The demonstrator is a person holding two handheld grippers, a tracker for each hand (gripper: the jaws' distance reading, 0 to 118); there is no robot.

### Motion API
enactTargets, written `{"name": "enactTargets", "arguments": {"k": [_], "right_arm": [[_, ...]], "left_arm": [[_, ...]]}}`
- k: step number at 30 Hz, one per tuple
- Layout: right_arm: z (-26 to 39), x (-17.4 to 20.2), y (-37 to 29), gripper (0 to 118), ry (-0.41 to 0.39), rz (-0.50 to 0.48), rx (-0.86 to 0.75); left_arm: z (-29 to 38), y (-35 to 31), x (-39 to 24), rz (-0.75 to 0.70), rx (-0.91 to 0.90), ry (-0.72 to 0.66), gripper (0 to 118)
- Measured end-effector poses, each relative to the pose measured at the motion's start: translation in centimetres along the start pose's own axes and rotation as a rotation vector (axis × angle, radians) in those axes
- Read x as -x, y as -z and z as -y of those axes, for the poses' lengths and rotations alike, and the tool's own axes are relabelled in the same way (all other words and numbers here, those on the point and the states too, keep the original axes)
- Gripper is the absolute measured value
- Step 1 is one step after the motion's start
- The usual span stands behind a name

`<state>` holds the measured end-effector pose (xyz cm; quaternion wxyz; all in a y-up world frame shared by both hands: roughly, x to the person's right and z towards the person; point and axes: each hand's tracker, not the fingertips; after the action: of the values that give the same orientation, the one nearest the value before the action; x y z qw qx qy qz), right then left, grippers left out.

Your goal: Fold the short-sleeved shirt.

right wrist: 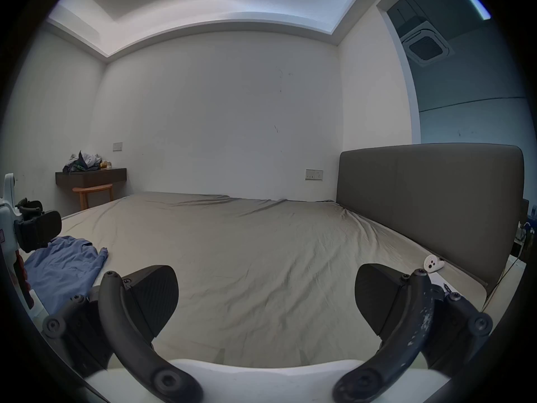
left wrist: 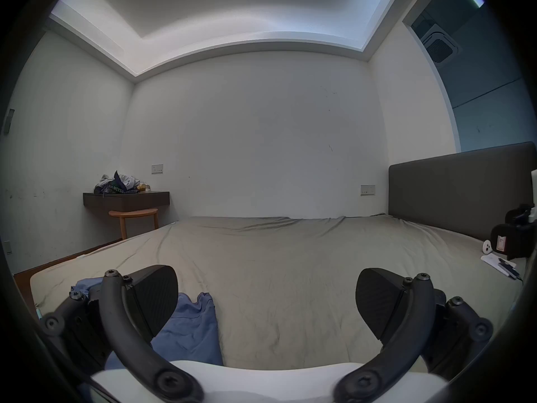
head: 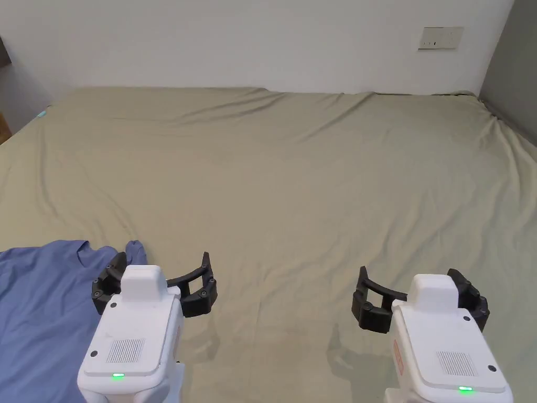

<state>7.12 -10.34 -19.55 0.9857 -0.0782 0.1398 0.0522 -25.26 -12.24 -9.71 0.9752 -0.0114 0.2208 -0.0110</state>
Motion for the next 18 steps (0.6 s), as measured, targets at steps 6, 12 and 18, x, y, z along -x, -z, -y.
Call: {"name": "enactTargets", "arguments": {"k": [6,12,18], "right_arm": [[-1.2,1.6,-0.4,118,-0.244,0.104,-0.035],[-0.3,5.7,-1.4,118,-1.0,0.399,-0.389],[-1.6,4.5,-1.3,118,-0.772,0.321,-0.278]], "left_arm": [[-1.0,0.8,1.1,0.027,0.059,-0.313,118],[-0.5,1.7,5.1,0.272,0.037,-1.303,118],[-2.8,0.7,3.8,0.285,0.034,-0.997,118]]}}
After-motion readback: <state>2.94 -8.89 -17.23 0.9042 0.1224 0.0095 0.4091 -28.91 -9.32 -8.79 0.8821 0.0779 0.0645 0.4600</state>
